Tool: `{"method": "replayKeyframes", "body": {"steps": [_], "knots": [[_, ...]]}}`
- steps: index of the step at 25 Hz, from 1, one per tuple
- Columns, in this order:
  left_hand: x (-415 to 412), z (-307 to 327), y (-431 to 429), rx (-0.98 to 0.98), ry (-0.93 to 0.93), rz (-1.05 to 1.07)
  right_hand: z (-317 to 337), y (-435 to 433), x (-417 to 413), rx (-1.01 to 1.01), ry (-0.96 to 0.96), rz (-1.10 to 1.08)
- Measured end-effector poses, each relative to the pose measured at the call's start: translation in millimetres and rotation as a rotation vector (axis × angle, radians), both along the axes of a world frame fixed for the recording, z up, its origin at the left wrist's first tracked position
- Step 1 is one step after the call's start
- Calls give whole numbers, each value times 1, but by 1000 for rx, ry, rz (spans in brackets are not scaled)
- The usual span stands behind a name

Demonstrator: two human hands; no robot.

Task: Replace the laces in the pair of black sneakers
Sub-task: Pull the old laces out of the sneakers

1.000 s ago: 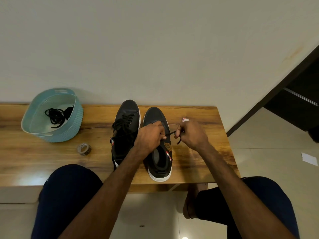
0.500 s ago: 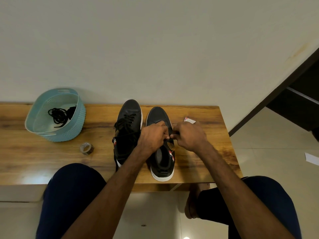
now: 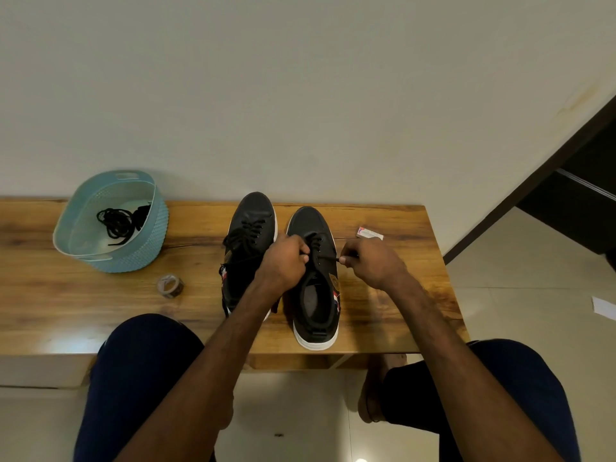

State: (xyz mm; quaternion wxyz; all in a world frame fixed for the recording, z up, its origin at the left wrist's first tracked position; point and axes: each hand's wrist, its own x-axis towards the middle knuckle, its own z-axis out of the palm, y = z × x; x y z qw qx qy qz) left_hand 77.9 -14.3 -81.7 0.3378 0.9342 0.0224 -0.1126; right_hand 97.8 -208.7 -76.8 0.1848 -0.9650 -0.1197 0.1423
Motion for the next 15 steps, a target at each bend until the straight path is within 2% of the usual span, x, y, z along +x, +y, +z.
{"method": "replayKeyframes", "body": {"steps": [6, 9, 13, 15], "knots": [[3, 16, 17, 87, 90, -174, -4, 8, -4, 129, -23, -1], [0, 20, 15, 149, 86, -206, -9, 19, -8, 119, -63, 67], [2, 28, 11, 391, 41, -190, -5, 10, -2, 149, -8, -4], [5, 34, 13, 449, 20, -164, -1, 3, 1, 171, 9, -35]]}}
